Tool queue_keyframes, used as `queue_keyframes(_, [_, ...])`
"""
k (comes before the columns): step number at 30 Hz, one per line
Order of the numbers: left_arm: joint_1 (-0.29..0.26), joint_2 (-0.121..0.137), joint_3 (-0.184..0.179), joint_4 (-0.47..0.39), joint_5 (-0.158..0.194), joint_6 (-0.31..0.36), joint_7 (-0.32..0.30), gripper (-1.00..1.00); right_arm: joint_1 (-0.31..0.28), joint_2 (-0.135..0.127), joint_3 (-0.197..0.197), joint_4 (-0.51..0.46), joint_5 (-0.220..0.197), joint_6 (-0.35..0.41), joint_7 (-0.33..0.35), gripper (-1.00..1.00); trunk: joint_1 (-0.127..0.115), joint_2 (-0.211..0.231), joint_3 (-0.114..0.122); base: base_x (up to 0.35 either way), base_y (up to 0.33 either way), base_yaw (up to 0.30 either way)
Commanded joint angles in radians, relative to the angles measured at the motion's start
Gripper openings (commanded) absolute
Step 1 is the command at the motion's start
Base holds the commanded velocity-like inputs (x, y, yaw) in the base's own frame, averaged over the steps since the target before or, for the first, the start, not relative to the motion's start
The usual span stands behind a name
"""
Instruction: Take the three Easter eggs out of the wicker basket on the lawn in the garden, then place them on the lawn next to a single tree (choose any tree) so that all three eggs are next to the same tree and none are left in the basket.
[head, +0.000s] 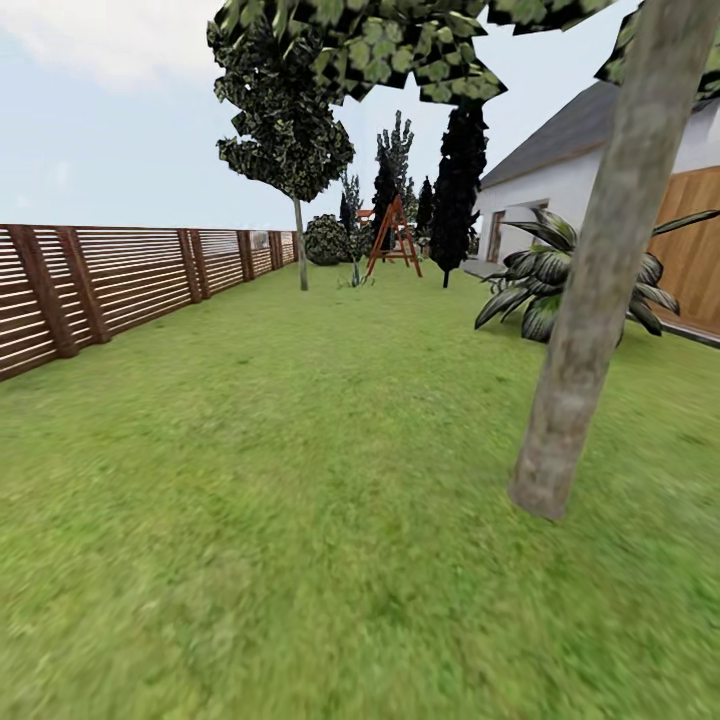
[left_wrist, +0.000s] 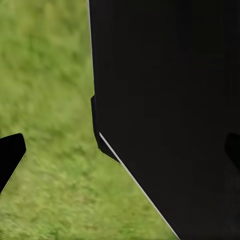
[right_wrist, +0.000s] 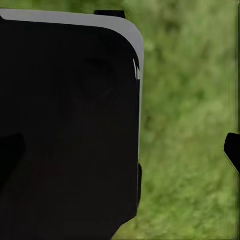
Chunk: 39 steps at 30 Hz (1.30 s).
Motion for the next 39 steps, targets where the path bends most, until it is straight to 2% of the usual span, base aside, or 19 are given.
queue_keyframes(1, [0.001,0.0,0.0,-0.002,-0.001,0.0,0.001,1.0,-0.001,0.0,0.0,0.001,0.0,0.0,-0.001,1.0,0.001,0.0,-0.001,0.335,0.0,0.0])
queue_keyframes(12, [0.001,0.0,0.003,-0.002,0.004,0.0,-0.001,1.0,-0.001,0.008,0.0,0.002,0.0,-0.005,0.0,1.0,0.001,0.0,-0.001,0.335,0.011,0.016])
queue_keyframes(32, [0.001,0.0,0.003,-0.002,0.002,0.0,-0.001,1.0,-0.001,0.01,0.001,0.003,0.0,-0.005,-0.001,1.0,0.001,0.0,0.005,0.335,0.079,0.275])
queue_keyframes(39, [0.001,0.0,0.003,-0.002,0.002,0.0,-0.001,1.0,-0.001,0.007,0.001,0.003,0.001,-0.004,0.0,1.0,0.001,0.0,0.005,0.335,0.078,0.045])
